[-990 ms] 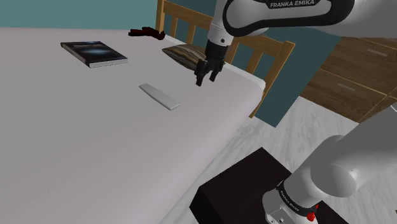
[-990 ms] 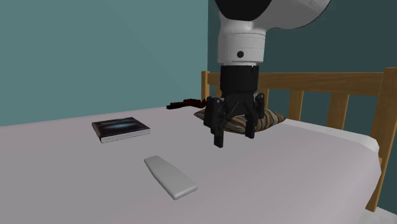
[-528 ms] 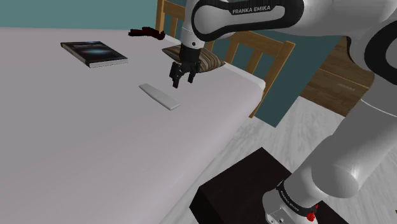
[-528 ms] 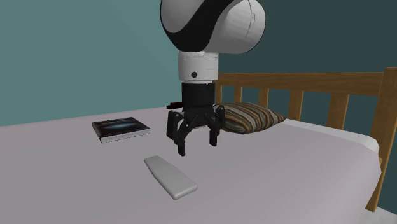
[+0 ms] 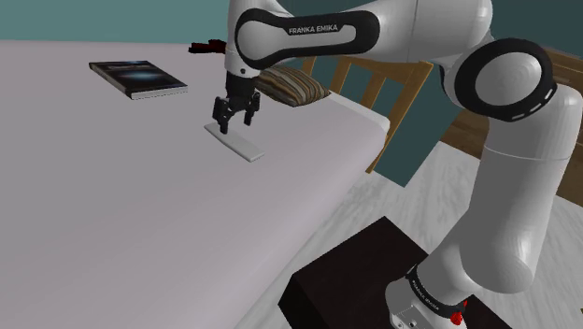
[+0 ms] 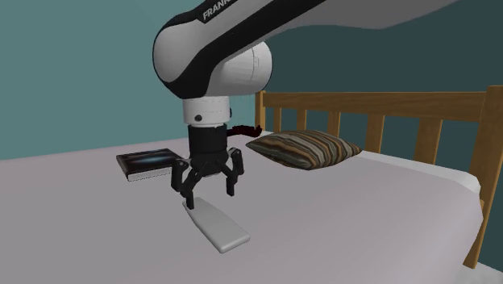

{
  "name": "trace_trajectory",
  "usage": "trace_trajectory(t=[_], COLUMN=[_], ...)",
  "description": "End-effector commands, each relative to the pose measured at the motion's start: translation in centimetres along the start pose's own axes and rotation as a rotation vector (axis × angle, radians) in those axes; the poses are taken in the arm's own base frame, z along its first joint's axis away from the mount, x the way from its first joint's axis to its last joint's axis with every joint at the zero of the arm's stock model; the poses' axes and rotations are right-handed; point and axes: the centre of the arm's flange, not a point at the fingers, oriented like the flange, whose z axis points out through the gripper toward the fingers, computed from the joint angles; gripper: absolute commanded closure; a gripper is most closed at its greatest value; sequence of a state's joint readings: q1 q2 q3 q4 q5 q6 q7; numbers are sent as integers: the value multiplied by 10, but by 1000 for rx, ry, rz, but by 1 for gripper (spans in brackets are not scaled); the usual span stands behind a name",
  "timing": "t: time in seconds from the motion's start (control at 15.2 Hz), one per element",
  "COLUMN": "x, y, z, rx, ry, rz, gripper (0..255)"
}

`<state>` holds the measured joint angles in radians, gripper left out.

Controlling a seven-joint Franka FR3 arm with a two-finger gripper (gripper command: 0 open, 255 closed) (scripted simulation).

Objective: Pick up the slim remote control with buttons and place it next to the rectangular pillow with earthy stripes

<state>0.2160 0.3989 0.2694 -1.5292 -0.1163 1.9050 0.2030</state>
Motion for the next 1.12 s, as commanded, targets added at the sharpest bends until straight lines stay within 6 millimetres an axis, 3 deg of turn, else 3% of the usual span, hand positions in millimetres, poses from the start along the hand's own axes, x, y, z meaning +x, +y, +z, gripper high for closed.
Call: trace_trajectory(t=[0.0,0.4,0.92,0.99,1.06], x=[7,7,7,7,7], y=[-5,-5,-5,-5,-5], z=[7,42,42,42,42], rx=[0,0,0,0,0], ry=[-1,-1,-1,-1,-1], rz=[-3,-3,-3,-3,-3], gripper=[0,0,0,255,255])
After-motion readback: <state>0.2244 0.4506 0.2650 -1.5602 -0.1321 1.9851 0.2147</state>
